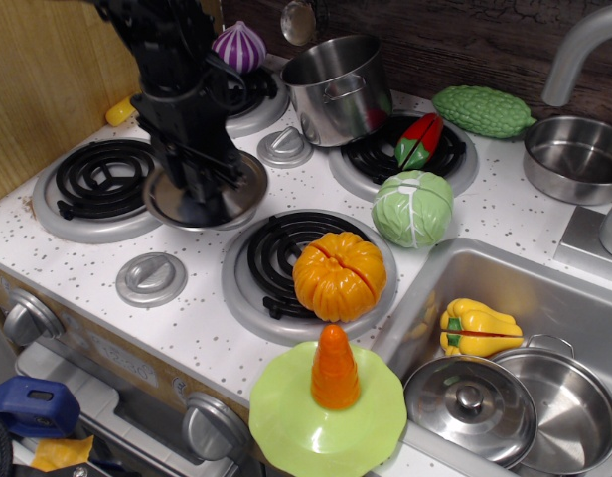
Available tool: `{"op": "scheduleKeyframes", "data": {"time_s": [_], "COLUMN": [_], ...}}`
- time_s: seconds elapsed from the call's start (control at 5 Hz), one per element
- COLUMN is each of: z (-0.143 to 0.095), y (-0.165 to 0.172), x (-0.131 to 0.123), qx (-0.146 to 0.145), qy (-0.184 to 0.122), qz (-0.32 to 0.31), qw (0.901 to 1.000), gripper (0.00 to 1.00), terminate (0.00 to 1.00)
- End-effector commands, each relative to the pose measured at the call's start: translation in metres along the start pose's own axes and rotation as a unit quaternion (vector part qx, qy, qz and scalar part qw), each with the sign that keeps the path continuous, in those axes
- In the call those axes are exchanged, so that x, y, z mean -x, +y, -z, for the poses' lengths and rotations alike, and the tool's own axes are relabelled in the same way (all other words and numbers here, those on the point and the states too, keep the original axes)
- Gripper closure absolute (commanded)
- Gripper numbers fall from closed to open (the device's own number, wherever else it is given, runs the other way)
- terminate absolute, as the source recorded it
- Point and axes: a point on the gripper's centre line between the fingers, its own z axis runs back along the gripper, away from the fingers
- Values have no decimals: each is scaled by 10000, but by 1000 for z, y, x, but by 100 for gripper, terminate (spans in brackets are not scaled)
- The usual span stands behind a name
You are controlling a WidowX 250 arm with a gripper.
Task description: Put lid on stove
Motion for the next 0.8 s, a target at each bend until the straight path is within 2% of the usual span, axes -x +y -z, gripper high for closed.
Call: {"op": "scheduleKeyframes", "data": {"time_s": [0.0, 0.4, 0.6], "z": [-23, -15, -3], "y": [36, 78, 87], "x": [0, 7, 13], "qx": [-386, -566, -605], "qy": [-254, -304, -399], "qz": [159, 490, 638], "qw": [9988, 9967, 9953], "gripper": [100, 100, 100], "terminate": [0, 0, 0]}}
